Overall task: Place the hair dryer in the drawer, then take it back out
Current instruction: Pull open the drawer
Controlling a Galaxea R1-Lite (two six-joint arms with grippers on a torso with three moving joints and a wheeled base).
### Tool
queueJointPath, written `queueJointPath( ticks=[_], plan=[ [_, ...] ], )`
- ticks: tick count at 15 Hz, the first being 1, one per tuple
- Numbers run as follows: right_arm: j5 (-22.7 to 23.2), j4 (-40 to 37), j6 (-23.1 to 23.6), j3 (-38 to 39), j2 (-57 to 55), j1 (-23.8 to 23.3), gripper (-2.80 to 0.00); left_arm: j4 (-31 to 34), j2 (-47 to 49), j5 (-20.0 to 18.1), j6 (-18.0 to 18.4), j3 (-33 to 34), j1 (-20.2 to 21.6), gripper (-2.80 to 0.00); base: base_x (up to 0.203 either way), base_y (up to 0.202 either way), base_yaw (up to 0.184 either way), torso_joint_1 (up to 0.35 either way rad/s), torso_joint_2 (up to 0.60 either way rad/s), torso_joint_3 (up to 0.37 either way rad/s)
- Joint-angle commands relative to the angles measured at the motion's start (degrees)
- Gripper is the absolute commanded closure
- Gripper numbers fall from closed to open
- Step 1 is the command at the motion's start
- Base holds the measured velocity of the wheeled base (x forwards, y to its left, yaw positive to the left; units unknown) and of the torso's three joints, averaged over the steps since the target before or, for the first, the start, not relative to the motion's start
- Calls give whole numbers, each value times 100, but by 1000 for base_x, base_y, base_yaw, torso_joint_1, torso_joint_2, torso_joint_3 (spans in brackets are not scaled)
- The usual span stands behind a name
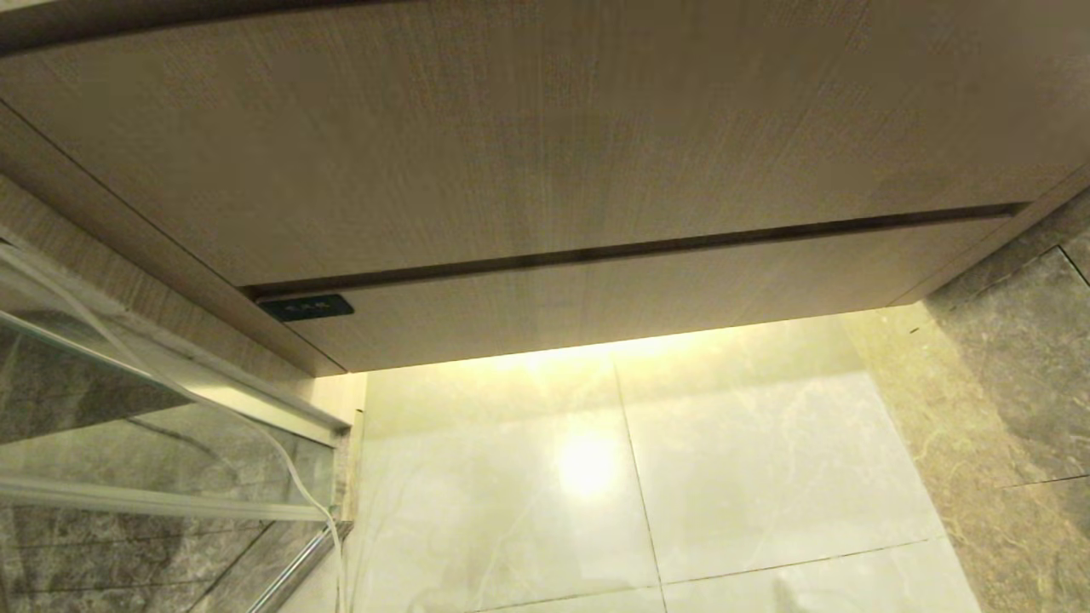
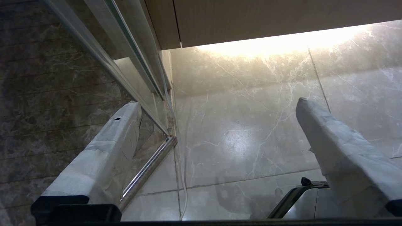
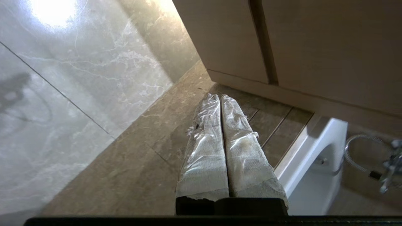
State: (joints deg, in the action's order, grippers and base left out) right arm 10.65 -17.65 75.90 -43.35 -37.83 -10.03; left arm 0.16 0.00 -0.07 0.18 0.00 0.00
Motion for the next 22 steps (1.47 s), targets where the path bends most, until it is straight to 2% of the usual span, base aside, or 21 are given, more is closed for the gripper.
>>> queueJointPath(
  ticks=[1,3,5,6,7,15,16,17,18,22],
  plan=[
    [122,-10,115,2,-45,32,0,-7,0,-1,-1,0,0,-280,0,0,0,0,0,0],
    [508,-10,338,20,-40,53,0,2,0,-1,-1,0,0,-280,0,0,0,0,0,0],
    [530,-17,360,21,-42,53,0,2,0,-1,-1,0,0,-280,0,0,0,0,0,0],
    [865,-38,573,26,-47,53,0,2,0,-1,-1,0,0,-280,0,0,0,0,0,0],
    [968,-53,669,36,-57,53,0,2,0,-1,-1,0,0,-280,0,0,0,0,0,0],
    [938,-46,540,63,-102,53,0,-7,0,-1,-1,0,0,-280,0,0,0,0,0,0],
    [697,-46,339,63,-127,47,0,2,0,-1,-1,0,0,-280,0,0,0,0,0,0],
    [155,-46,7,59,-160,41,0,2,0,-1,-1,0,0,-280,0,0,0,0,0,0],
    [-46,-46,-189,55,-190,36,0,2,0,-1,-1,0,0,-280,0,0,0,0,0,0],
    [-46,-45,-190,55,-189,36,0,2,0,-1,-1,0,0,-280,0,0,0,0,0,0]
  ],
)
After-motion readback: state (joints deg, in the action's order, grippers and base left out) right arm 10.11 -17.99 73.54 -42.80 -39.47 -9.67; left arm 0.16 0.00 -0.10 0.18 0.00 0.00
